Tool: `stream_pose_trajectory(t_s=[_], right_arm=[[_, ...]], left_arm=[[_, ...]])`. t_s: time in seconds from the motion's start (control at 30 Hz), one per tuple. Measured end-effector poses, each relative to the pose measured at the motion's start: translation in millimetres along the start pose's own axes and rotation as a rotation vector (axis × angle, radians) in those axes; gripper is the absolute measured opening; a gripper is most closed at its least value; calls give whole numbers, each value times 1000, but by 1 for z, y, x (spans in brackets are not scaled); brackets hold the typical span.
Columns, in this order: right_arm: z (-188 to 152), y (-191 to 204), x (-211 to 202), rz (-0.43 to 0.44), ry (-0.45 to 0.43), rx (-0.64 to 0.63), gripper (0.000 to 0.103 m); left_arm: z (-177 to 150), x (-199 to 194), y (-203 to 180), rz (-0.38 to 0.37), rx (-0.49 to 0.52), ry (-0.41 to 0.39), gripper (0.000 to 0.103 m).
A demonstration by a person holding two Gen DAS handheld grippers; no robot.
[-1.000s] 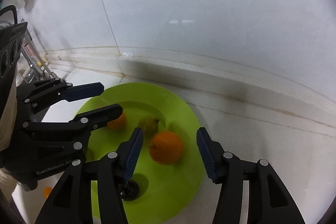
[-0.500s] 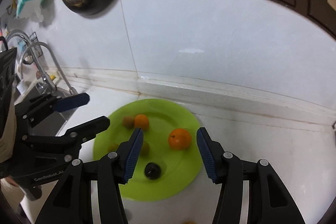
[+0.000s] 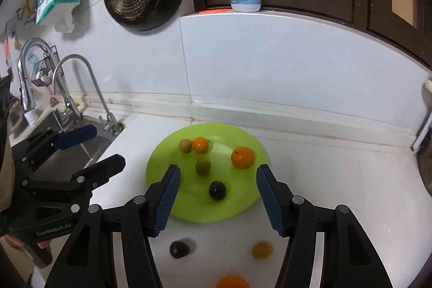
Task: Organize fruits
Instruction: 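Withdraw both tools from the plate toward the remaining fruits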
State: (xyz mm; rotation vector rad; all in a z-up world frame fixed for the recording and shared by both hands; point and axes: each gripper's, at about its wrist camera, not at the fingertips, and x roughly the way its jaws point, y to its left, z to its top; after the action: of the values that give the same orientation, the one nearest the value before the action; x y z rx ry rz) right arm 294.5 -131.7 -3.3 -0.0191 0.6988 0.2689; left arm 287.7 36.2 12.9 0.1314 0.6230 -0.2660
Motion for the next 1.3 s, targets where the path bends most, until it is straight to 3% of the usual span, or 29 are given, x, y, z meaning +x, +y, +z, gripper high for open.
stream_pose_trajectory(t_s=[0.3,0.73,0.9,1.3], right_arm=[[-39,21,-8,25,42,9,59],[-80,34,2,32,118,-3,59],[-92,44,2,0,95,-64,59],[-109,54,27,59,158,-92,59]], left_arm=[[-39,-13,0,31,-18,52,69],[-80,2,-2,20,-40,180,69],[-90,4,-1,35,-24,201,69],[-102,20,1,19,-28,243,68]])
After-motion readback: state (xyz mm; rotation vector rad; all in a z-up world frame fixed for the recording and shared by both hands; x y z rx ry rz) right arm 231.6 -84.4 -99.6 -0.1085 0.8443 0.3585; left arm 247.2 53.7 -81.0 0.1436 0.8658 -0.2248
